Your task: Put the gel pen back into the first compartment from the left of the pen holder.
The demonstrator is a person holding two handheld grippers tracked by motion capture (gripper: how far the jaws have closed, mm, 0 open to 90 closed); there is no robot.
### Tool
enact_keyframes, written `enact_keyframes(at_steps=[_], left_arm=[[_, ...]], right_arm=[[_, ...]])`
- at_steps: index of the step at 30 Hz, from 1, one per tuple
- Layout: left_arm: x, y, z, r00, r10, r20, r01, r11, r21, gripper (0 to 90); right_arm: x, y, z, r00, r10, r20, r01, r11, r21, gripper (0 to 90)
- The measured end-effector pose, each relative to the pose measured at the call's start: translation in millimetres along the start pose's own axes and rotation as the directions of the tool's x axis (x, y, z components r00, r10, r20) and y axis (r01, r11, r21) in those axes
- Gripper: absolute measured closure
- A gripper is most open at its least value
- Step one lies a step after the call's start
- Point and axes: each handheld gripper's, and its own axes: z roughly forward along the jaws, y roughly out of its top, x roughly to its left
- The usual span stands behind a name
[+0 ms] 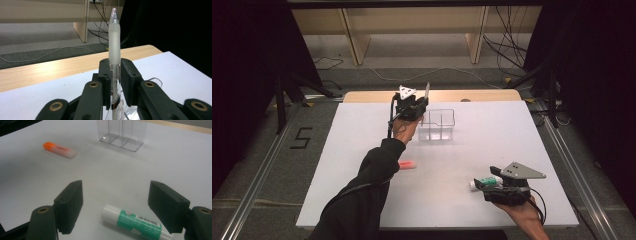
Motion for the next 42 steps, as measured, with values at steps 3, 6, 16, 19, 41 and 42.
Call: enact_keyframes(at_steps=[3, 6, 16, 19, 41, 42], left_arm=[[-0.2, -2.1, -1.3, 0.9999, 0.014, -0.005, -0.014, 0.9998, 0.013, 78.0], [0.9, -3.3, -4.5, 0.9998, 0.017, -0.007, -0.016, 0.9996, 0.022, 77.4], [1.3, 11.6, -31.8, 0.9986, 0.040, 0.033, -0.041, 0.9983, 0.041, 44.5], [1.2, 14.1, -41.4, 0.9976, 0.045, 0.052, -0.048, 0.9971, 0.059, 38.3], [23.8, -0.4, -95.8, 0.9755, 0.145, 0.166, -0.173, 0.9701, 0.170, 25.8], [24.4, -1.2, -96.7, 0.9748, 0.148, 0.166, -0.177, 0.9687, 0.174, 25.8]], right_arm=[[-0.4, -0.1, 0.0, 1.0000, -0.001, 0.001, 0.001, 1.000, 0.000, 29.1], [-0.7, -0.2, -0.2, 1.0000, 0.004, 0.002, -0.004, 1.000, -0.001, 29.0], [-0.9, -0.3, 0.0, 1.0000, 0.003, 0.002, -0.003, 1.000, 0.001, 29.0], [-0.5, -0.2, 0.0, 1.0000, 0.005, 0.003, -0.005, 1.000, 0.001, 29.0], [1.0, 0.5, 0.1, 1.0000, -0.001, 0.001, 0.001, 1.000, -0.005, 29.0], [0.8, 0.5, 0.4, 1.0000, -0.001, -0.001, 0.001, 1.000, -0.005, 29.0]])
